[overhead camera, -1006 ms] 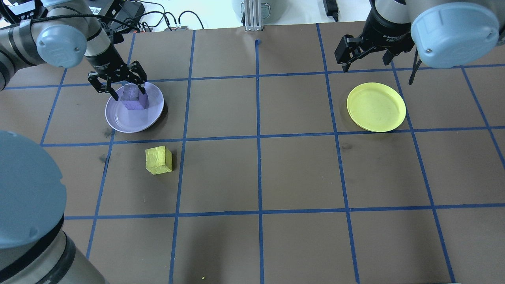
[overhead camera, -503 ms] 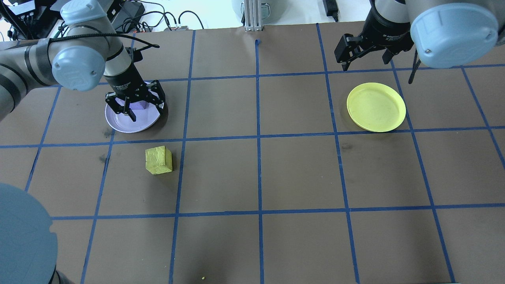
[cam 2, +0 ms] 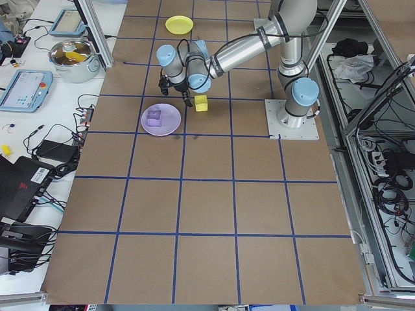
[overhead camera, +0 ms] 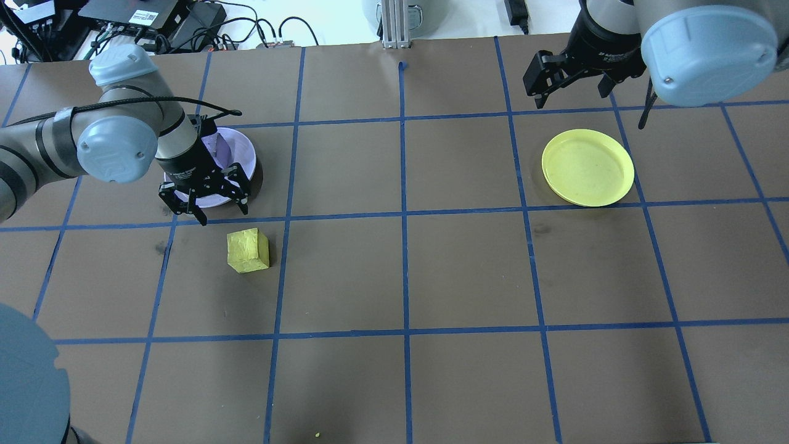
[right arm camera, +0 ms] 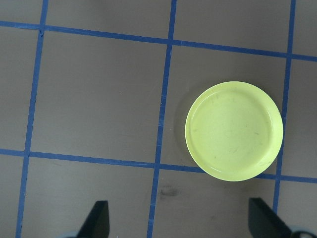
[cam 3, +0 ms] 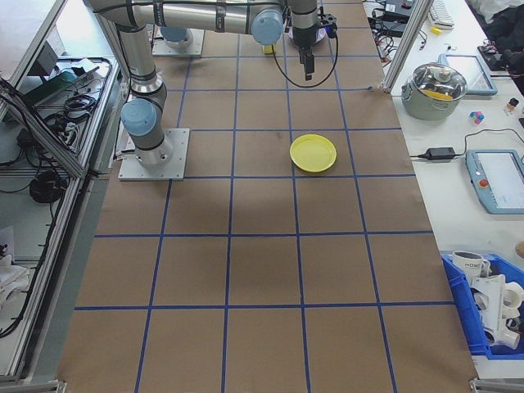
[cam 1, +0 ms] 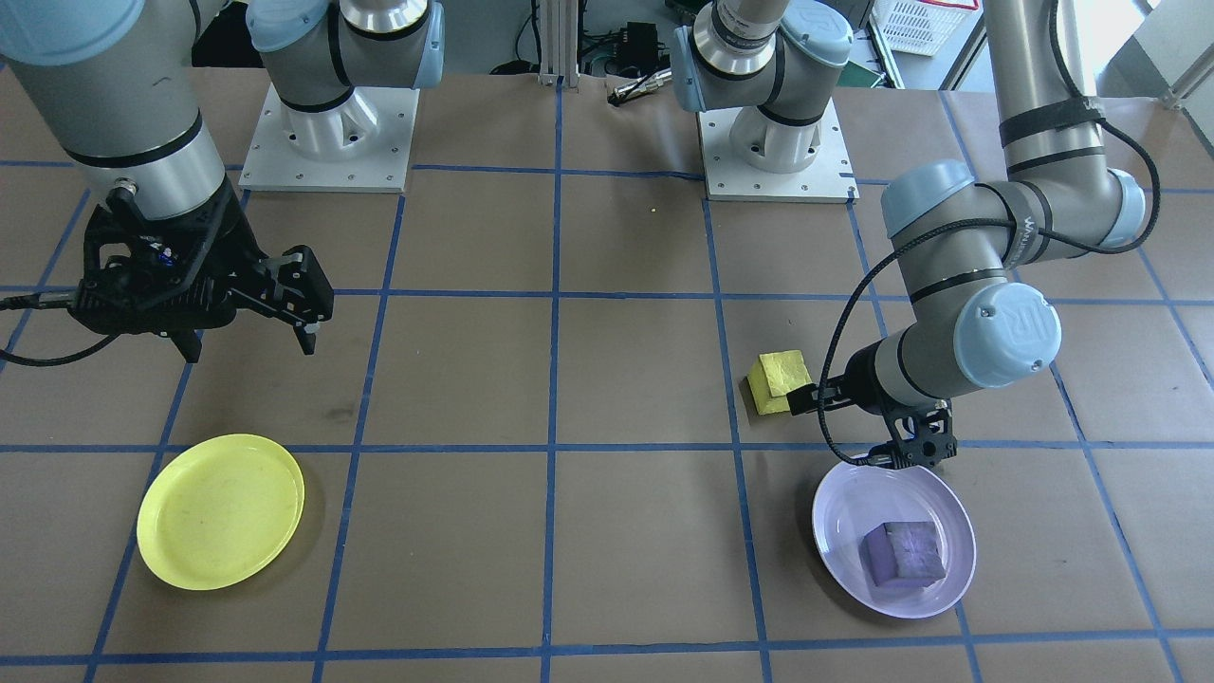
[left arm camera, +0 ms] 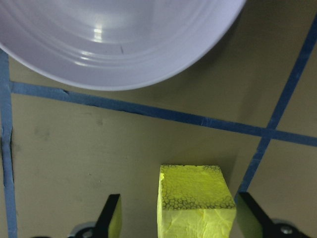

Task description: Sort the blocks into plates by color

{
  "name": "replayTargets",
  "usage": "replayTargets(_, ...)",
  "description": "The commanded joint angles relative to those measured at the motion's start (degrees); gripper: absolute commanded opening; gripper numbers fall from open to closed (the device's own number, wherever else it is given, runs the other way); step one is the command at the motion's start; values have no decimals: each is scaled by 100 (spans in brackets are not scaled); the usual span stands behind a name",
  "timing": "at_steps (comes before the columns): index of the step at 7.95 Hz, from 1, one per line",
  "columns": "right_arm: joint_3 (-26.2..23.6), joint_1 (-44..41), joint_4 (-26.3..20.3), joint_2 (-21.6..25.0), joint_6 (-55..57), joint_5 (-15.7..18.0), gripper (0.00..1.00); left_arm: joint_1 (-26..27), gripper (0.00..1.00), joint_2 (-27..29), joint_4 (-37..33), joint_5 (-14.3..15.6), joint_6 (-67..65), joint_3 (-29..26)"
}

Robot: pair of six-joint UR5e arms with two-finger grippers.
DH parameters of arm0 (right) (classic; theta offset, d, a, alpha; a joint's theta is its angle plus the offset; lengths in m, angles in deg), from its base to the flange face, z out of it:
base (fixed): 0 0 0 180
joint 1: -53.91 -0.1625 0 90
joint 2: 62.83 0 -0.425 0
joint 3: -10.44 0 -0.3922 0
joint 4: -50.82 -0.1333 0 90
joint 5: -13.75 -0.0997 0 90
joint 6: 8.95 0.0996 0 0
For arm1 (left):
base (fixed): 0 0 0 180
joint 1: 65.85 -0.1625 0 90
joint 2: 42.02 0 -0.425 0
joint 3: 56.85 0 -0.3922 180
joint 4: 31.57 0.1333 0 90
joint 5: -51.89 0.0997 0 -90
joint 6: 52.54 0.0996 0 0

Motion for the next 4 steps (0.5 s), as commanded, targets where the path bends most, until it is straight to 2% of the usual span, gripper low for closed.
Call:
replayTargets(1, -12, 1, -33, -10, 0, 14, 100, -15, 87, -157, 14, -1, -167, 144)
replayTargets(4, -3, 1, 11, -28, -9, -4, 100, 64, 87, -158, -30, -10, -272, 197)
